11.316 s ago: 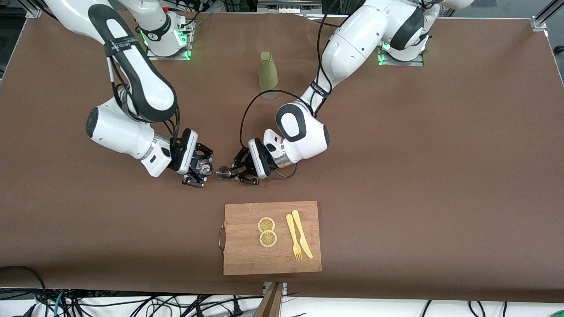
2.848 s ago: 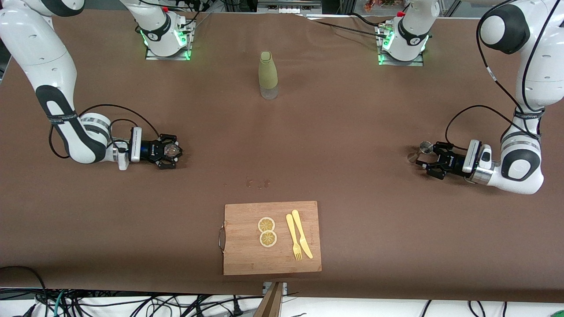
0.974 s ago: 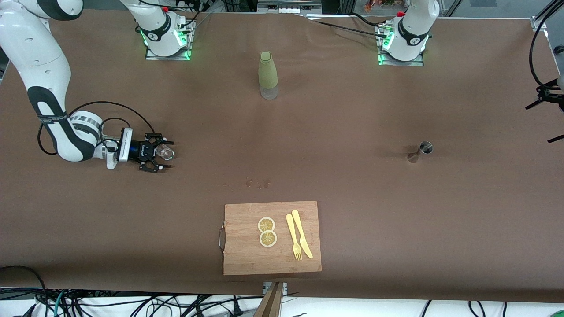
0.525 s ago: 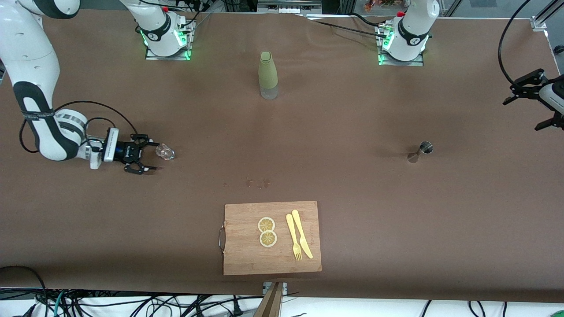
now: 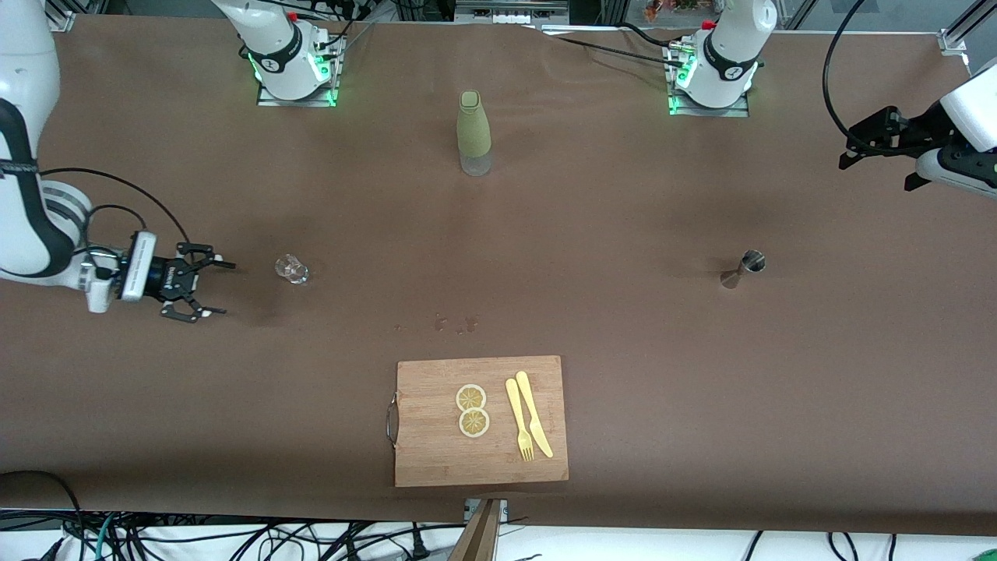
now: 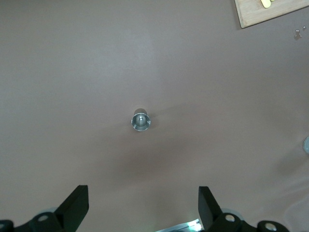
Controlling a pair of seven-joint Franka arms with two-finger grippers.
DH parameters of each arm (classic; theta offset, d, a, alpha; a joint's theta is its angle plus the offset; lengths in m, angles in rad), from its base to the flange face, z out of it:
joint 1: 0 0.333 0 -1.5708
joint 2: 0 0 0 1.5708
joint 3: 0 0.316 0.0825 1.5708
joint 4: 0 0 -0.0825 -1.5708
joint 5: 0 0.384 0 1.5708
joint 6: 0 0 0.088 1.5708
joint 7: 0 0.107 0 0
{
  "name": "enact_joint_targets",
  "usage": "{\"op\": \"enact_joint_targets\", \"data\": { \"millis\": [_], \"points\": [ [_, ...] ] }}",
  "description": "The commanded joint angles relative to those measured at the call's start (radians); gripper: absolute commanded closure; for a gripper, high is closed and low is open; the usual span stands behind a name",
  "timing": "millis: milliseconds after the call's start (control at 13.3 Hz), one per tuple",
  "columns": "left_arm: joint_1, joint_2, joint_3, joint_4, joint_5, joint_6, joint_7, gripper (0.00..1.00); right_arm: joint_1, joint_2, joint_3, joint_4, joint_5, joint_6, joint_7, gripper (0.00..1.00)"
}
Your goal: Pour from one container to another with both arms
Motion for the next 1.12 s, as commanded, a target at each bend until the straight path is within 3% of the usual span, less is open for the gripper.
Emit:
{"op": "enact_joint_targets", "data": {
  "millis": [0, 225, 450, 525, 1049],
  "points": [
    [0.003, -0.007, 0.014, -0.015, 0.037, 0.016, 0.011, 0.0, 0.011, -0.048, 0.021, 0.061, -0.071, -0.008, 0.233, 0.0],
    [0.002, -0.012, 0.014, -0.006, 0.049, 0.018, -0.006, 0.0, 0.037, -0.084, 0.072, 0.169, -0.215, -0.006, 0.603, 0.0],
    [-0.001, -0.016, 0.003, -0.002, 0.109, 0.021, -0.325, 0.0, 0.044, -0.12, 0.176, 0.262, -0.434, -0.006, 1.021, 0.0],
    [-0.003, -0.018, -0.006, 0.0, 0.136, 0.021, -0.351, 0.0, 0.055, -0.13, 0.203, 0.282, -0.502, -0.006, 1.149, 0.0],
    [-0.001, -0.019, -0.011, 0.014, 0.126, 0.026, -0.348, 0.0, 0.156, -0.199, 0.334, 0.295, -0.83, -0.009, 1.961, 0.0]
  ]
}}
